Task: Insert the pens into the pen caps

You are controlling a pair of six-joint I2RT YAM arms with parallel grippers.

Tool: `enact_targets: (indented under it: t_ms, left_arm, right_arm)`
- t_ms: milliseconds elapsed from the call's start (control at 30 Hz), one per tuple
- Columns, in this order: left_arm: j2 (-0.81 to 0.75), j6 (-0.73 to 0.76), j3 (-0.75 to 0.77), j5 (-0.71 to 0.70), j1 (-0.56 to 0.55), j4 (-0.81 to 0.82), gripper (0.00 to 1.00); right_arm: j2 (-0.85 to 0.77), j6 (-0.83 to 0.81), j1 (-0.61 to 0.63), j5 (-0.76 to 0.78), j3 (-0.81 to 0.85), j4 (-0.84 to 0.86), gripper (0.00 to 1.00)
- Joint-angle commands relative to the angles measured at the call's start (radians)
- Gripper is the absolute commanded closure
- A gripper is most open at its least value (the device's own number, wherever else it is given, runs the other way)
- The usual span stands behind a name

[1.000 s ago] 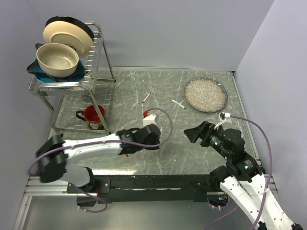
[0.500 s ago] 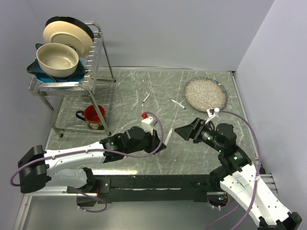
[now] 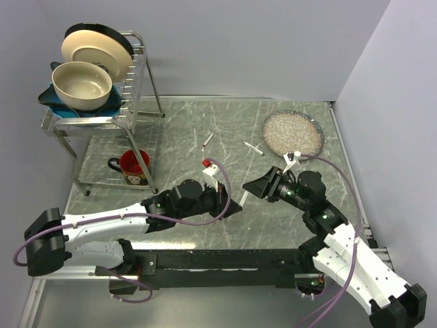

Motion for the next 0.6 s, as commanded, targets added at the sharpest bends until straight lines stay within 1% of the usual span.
enact_targets:
  t_ms: [0, 33, 67, 100, 133, 167, 200, 233, 267, 367, 433, 533, 567]
  left_arm:
    - [-0.014, 0.018, 0.016, 0.030, -0.003, 0.060, 0.99]
    - [-0.011, 0.020, 0.017, 0.036, -0.003, 0.064, 0.99]
    - [-0.010, 0.020, 0.017, 0.047, -0.001, 0.067, 0.98]
    - [-0.008, 0.022, 0.020, 0.053, -0.001, 0.072, 0.96]
    - [-0.005, 0.023, 0.023, 0.062, -0.001, 0.072, 0.94]
    - [-0.004, 0.023, 0.028, 0.064, -0.001, 0.068, 0.87]
    - [0.004, 0.025, 0.040, 0.062, -0.003, 0.058, 0.81]
    - [0.012, 0.023, 0.046, 0.061, -0.001, 0.042, 0.73]
    - [0.018, 0.031, 0.053, 0.068, -0.001, 0.037, 0.58]
    - [0.050, 0.041, 0.080, 0.097, -0.001, 0.018, 0.42]
    - [0.073, 0.048, 0.099, 0.114, -0.003, 0.017, 0.40]
    - [0.093, 0.054, 0.119, 0.137, -0.001, 0.021, 0.44]
    - [0.096, 0.057, 0.122, 0.143, 0.000, 0.028, 0.47]
  right_arm:
    - [-0.006, 0.013, 0.010, -0.056, -0.018, 0.095, 0.68]
    - [-0.011, 0.011, 0.013, -0.064, -0.021, 0.110, 0.75]
    - [-0.017, 0.011, 0.012, -0.076, -0.024, 0.134, 0.91]
    - [-0.032, 0.007, 0.013, -0.076, -0.026, 0.138, 0.99]
    - [-0.038, 0.007, 0.013, -0.073, -0.024, 0.136, 1.00]
    - [-0.047, 0.004, 0.013, -0.073, -0.021, 0.136, 1.00]
    - [-0.063, -0.005, 0.015, -0.076, -0.021, 0.138, 1.00]
    - [-0.070, -0.009, 0.013, -0.084, -0.021, 0.144, 1.00]
    - [-0.078, -0.012, 0.015, -0.088, -0.026, 0.159, 1.00]
    - [-0.106, -0.019, 0.016, -0.125, -0.031, 0.181, 1.00]
    - [-0.118, -0.029, 0.015, -0.134, -0.029, 0.181, 1.00]
    - [-0.124, -0.039, 0.016, -0.136, -0.021, 0.168, 1.00]
    - [-0.124, -0.041, 0.016, -0.139, -0.018, 0.168, 1.00]
